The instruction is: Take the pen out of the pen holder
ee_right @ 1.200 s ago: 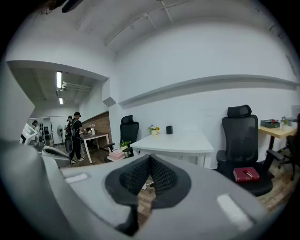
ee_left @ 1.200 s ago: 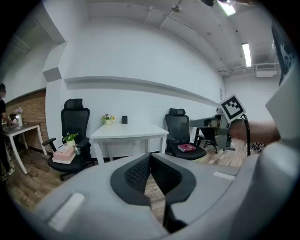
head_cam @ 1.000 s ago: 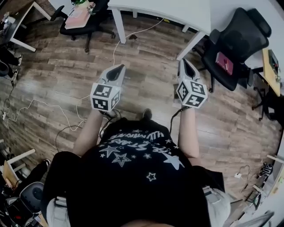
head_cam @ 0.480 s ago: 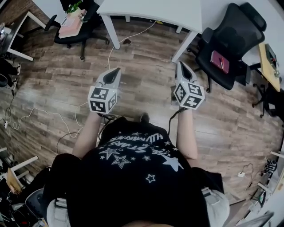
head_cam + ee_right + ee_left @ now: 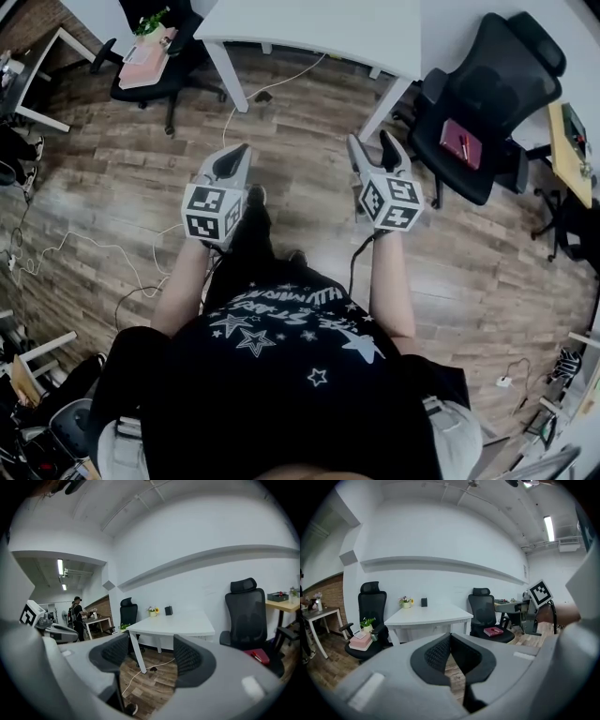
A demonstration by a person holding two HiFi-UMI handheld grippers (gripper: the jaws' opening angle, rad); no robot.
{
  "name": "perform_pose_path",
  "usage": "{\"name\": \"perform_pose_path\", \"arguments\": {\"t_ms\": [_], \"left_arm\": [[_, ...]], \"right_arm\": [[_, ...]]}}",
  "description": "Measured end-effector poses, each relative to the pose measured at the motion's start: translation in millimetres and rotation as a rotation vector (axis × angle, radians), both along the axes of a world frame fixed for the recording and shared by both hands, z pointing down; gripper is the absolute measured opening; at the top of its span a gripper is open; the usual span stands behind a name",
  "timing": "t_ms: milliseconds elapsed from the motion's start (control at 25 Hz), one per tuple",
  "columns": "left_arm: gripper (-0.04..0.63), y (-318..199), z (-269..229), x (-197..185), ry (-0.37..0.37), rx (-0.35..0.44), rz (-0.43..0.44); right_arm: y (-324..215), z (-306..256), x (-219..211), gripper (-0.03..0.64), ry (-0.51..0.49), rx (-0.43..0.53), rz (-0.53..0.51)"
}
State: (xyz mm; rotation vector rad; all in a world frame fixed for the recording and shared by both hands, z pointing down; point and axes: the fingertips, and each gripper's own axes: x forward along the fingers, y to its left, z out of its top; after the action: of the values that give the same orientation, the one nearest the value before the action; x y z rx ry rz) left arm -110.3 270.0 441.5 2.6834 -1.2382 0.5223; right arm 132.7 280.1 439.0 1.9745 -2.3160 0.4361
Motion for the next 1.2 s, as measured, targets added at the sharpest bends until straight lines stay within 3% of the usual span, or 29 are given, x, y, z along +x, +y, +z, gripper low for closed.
{"name": "perform_pose_path", "arguments": {"t_ms": [280, 720, 1200], "left_arm": [[0.011, -77, 18, 10, 0.013, -0.034, 0.018], [0.011, -262, 27, 36, 0.016, -0.078, 0.097], [0.011, -420, 18, -12, 0.052, -0.083, 0.036]], "right_arm": [[-63, 20, 7, 0.324, 0.011, -0.058, 0.002], [-224, 23, 35, 0.325, 0.005, -0.118, 0.093], [-385, 16, 9, 0.325, 0.030, -0.162, 0.089]]}}
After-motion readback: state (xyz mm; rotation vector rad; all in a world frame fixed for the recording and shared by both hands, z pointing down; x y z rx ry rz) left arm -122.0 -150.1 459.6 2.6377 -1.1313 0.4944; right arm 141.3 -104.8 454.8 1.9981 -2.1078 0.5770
